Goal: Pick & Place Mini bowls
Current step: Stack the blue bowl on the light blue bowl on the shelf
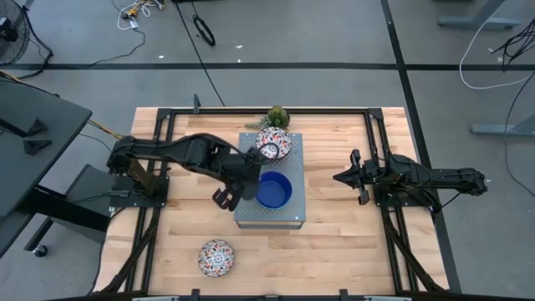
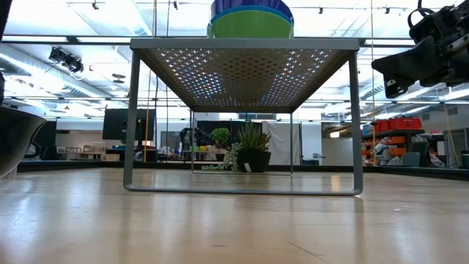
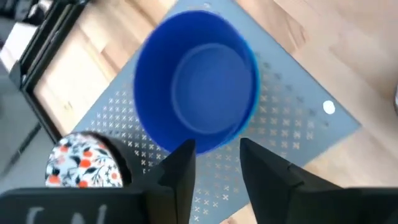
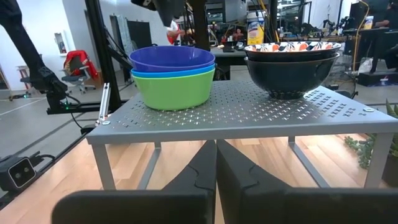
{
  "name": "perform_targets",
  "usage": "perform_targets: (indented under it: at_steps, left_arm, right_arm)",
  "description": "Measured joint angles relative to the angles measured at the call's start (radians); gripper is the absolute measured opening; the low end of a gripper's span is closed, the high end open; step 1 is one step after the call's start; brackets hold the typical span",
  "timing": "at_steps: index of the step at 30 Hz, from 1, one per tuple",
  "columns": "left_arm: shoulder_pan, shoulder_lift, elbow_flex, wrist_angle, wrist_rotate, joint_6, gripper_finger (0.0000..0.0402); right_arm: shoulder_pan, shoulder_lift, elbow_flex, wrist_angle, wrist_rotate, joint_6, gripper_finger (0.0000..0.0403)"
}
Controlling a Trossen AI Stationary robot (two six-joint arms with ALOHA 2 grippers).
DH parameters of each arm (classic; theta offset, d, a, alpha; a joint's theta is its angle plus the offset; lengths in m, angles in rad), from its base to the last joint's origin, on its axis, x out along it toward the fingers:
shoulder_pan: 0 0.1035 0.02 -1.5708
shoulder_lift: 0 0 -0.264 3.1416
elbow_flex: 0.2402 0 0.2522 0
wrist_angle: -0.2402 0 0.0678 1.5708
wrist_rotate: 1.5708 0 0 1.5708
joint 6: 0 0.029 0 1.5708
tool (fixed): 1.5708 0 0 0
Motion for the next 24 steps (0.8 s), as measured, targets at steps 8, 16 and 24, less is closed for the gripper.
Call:
perform_targets:
  at_steps: [8,16,24]
  left_arm:
    - [0.005,0.0,0.0,0.016,0.035,-0.188,0.0046]
    - [0.005,-0.002,-0.001,0.021,0.07,-0.291,0.001]
    - [0.02,-0.02,-0.002,0.058,0.12,-0.34,0.0004]
  right_arm:
    - [0.0,0.0,0.0,0.0,0.0,0.0,0.0011]
    - [0.0,0.0,0.0,0.001,0.0,0.0,0.0011]
    - [0.0,0.0,0.0,0.002,0.0,0.0,0.0011]
